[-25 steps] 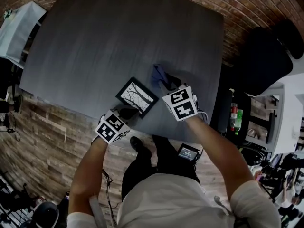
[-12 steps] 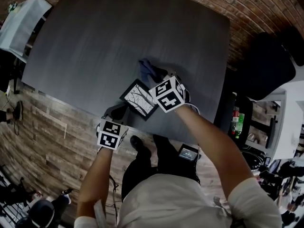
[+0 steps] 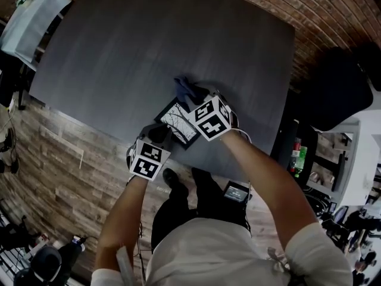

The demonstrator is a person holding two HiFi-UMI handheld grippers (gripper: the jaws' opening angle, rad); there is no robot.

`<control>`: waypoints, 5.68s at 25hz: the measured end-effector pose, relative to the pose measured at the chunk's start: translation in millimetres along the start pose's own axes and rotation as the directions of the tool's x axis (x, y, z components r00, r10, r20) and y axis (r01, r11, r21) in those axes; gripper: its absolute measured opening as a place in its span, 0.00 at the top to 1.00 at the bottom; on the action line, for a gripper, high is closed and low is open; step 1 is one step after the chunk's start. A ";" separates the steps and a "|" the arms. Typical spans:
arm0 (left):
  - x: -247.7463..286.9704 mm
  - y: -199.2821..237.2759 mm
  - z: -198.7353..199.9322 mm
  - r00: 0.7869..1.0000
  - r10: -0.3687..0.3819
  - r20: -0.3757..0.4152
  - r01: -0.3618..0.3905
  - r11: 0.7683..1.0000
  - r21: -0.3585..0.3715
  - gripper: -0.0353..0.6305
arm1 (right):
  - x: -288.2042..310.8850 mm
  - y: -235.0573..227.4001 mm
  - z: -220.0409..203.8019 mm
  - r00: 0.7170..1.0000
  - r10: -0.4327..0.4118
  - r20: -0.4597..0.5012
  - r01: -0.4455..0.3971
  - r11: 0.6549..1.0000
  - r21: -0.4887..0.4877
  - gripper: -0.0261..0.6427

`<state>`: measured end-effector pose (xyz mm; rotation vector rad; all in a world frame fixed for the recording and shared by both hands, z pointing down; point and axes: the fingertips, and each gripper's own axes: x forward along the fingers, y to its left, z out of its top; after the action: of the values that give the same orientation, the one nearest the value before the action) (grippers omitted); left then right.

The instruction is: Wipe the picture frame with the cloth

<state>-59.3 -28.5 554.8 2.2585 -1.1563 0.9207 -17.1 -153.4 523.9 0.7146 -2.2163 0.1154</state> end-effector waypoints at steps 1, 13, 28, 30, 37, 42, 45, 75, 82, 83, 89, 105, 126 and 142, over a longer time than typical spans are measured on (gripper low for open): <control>0.2 -0.1 -1.0 1.000 -0.001 0.000 0.001 1.000 -0.003 0.88 | -2.3 0.8 -3.0 1.000 0.012 -0.002 -0.012 1.000 0.001 0.78; -3.8 1.9 5.6 1.000 -0.003 0.013 0.003 1.000 -0.001 0.88 | -30.5 11.6 -35.1 0.995 0.098 -0.031 -0.099 0.995 -0.005 0.79; -1.5 1.5 7.3 1.000 0.003 -0.003 -0.003 1.000 0.012 0.88 | -64.2 22.6 -73.0 0.988 0.144 -0.059 -0.141 0.989 0.043 0.80; -0.4 1.0 7.9 1.000 0.004 -0.006 -0.004 1.000 0.018 0.88 | -70.1 24.6 -79.2 0.987 0.150 -0.064 -0.147 0.988 0.053 0.80; 3.6 0.5 10.9 1.000 0.018 -0.014 -0.017 1.000 0.021 0.88 | -93.0 31.0 -102.9 0.982 0.172 -0.083 -0.166 0.983 0.078 0.80; 8.1 -3.3 14.0 1.000 0.010 -0.012 -0.010 1.000 0.028 0.88 | -106.9 39.1 -118.8 0.977 0.192 -0.093 -0.182 0.978 0.104 0.79; 11.1 -6.2 14.6 1.000 0.008 -0.015 -0.008 0.999 0.035 0.89 | -113.1 45.1 -125.7 0.975 0.200 -0.098 -0.189 0.976 0.108 0.80; 4.9 -53.9 3.6 0.997 -0.073 0.029 0.071 0.995 0.068 0.93 | -30.2 8.2 3.3 0.983 0.171 -0.073 -0.179 0.977 -0.113 0.79; 5.8 -53.3 6.0 0.997 -0.066 0.036 0.063 0.995 0.071 0.93 | 5.5 41.6 31.2 0.962 0.245 -0.118 -0.265 0.942 -0.207 0.79; 5.7 -52.8 5.8 0.997 -0.065 0.035 0.062 0.996 0.070 0.93 | 8.7 46.6 35.4 0.960 0.253 -0.123 -0.275 0.935 -0.225 0.79; 3.4 -52.0 5.1 0.998 -0.050 0.047 0.047 0.998 0.049 0.94 | 18.2 73.5 36.7 0.943 0.274 -0.189 -0.325 0.879 -0.349 0.79; 3.6 -49.1 3.5 0.998 0.016 0.053 -0.017 1.000 0.013 0.94 | 6.5 55.0 13.4 0.942 0.264 -0.207 -0.318 0.898 -0.305 0.80; 3.8 -47.8 3.0 0.998 0.053 0.037 -0.053 0.998 0.015 0.94 | -34.0 -8.5 -34.5 0.965 0.123 -0.231 -0.180 0.952 -0.247 0.80; -1.6 -57.0 8.3 0.998 0.018 0.055 -0.021 0.998 0.054 0.73 | -61.8 -23.0 -38.0 0.971 -0.057 -0.231 -0.048 0.904 -0.425 0.80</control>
<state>-9.8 -1.2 543.4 2.3331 -1.1923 0.9129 53.0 -132.9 502.6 0.4337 -1.9144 -0.2715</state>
